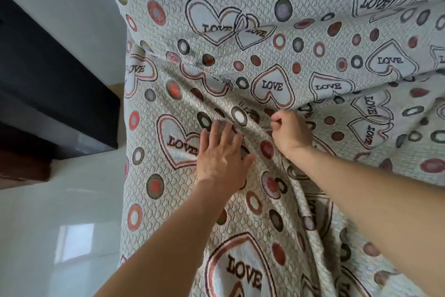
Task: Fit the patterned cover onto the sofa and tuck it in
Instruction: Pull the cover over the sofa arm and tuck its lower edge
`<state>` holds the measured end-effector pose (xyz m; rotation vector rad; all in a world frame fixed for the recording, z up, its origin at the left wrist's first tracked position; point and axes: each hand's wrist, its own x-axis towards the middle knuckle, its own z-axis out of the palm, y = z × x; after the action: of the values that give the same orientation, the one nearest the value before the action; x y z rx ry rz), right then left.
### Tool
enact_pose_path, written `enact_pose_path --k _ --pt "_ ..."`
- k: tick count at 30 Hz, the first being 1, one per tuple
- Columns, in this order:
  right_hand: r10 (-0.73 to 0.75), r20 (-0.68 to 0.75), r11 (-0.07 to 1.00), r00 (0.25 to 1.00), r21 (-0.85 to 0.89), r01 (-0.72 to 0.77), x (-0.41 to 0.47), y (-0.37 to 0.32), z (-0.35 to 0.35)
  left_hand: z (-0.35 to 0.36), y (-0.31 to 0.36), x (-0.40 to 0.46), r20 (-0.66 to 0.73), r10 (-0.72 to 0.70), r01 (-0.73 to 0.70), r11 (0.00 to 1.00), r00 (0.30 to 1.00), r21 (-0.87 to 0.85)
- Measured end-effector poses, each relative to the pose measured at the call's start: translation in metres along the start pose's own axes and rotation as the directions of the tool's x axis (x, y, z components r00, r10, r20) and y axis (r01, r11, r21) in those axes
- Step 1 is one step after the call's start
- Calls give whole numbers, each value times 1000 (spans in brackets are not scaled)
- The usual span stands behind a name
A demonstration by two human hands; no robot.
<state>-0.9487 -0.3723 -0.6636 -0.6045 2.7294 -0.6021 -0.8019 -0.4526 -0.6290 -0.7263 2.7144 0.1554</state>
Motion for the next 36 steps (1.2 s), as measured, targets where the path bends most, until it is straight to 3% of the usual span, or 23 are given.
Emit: enact_pose_path --k 9,12,14,15,17,20,23,26,28,36 --pt "-70 313 982 947 -144 120 57 -25 39 1 0 7 -74 11 -12 1000 997 -20" --pt "-128 183 955 975 -242 171 79 -17 26 16 1 18 -74 3 -4 1000 997 -8" --pt "-180 4 935 984 -309 172 98 -14 11 26 -1 25 -6 -11 11 990 1000 142" --pt "-199 -47 922 979 -347 171 106 -14 6 28 -1 28 12 14 -16 971 1000 237" --pt "-197 -72 914 978 -375 157 113 -14 8 27 4 31 55 97 -109 959 994 262" --pt "-49 -24 990 998 -132 46 110 -17 31 11 16 35 136 77 -109 965 988 239" --pt "87 155 991 984 84 -101 103 -26 44 14 22 48 173 19 -69 957 985 283" --pt "91 379 989 921 75 -128 87 -23 53 12 28 56 183 6 -66 944 983 324" --pt "44 448 991 893 93 -95 81 -17 61 12 29 58 180 7 -65 945 984 321" --pt "33 452 993 891 87 -81 70 -43 53 7 4 31 116 134 -157 963 984 219"
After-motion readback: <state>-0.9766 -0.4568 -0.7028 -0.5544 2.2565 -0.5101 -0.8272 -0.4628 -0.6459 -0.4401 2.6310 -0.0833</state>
